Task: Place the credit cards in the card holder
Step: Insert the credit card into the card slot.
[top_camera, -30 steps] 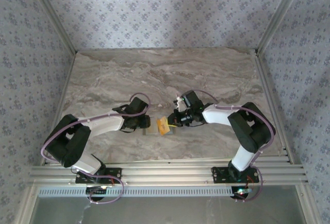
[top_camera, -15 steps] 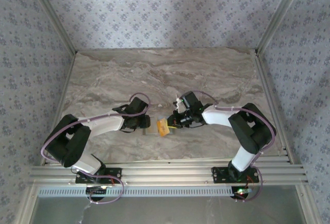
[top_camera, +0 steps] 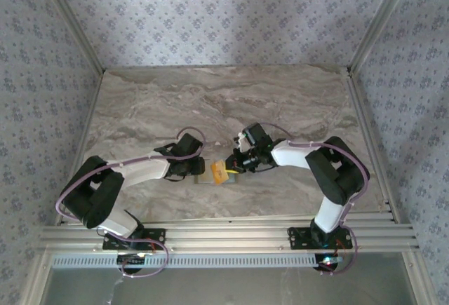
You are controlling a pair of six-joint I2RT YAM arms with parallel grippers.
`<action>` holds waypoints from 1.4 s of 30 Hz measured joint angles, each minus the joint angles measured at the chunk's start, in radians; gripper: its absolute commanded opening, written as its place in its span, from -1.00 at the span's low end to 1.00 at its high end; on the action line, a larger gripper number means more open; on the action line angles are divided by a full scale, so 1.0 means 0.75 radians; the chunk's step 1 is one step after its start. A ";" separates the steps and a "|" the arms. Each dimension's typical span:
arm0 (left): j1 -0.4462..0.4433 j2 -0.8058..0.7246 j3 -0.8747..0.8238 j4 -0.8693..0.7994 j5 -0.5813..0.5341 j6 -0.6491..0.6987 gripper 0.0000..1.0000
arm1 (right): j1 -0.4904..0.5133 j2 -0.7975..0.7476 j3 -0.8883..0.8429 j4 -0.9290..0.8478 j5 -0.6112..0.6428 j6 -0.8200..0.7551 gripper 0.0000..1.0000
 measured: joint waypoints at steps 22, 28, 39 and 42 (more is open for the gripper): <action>-0.005 -0.028 -0.073 0.091 -0.014 -0.035 0.00 | 0.041 0.032 -0.025 0.222 0.077 0.098 -1.00; -0.005 -0.036 -0.080 0.099 -0.014 -0.036 0.00 | 0.075 0.037 -0.080 0.345 0.116 0.157 -1.00; -0.008 -0.056 -0.089 0.107 -0.014 -0.036 0.00 | 0.151 0.067 -0.092 0.429 0.179 0.190 -1.00; -0.009 -0.066 -0.092 0.106 -0.012 -0.036 0.02 | 0.160 0.067 -0.086 0.414 0.201 0.179 -1.00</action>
